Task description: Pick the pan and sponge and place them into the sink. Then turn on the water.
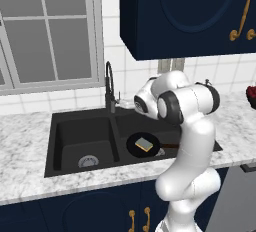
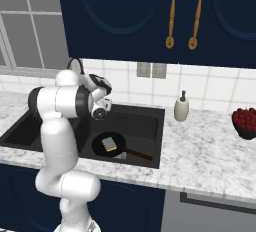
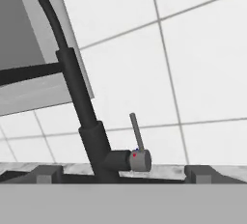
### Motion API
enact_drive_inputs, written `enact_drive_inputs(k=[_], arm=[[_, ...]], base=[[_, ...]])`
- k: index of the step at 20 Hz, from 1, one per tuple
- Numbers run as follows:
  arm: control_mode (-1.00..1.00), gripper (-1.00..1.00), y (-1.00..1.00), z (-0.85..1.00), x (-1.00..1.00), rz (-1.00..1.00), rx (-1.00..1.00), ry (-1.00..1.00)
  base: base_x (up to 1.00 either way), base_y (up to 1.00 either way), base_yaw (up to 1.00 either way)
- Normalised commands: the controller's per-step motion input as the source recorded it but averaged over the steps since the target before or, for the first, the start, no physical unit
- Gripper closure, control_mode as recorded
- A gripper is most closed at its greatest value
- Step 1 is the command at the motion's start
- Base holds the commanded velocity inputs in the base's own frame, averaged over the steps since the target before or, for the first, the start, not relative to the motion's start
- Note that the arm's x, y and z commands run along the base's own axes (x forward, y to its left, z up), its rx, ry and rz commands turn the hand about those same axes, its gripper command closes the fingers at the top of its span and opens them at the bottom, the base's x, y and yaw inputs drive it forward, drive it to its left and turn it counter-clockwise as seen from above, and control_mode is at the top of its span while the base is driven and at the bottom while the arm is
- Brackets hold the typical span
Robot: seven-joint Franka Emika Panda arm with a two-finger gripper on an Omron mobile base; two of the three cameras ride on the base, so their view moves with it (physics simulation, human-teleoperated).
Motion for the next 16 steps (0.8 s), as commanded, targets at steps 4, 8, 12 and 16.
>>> enact_drive_inputs(k=[4,8,12,16], arm=[[-1.00,-1.00,0.00,-0.19,0.37,0.00,0.00,-0.17],[-1.00,-1.00,0.00,-0.06,0.44,0.00,0.00,-0.18],[-1.00,-1.00,0.00,-0.01,0.48,0.00,0.00,-0.14],[-1.00,-1.00,0.00,0.00,0.48,0.00,0.00,-0.09]], base=[[0.00,0.00,0.00],[0.00,0.00,0.00],[0.00,0.00,0.00],[0.00,0.00,0.00]])
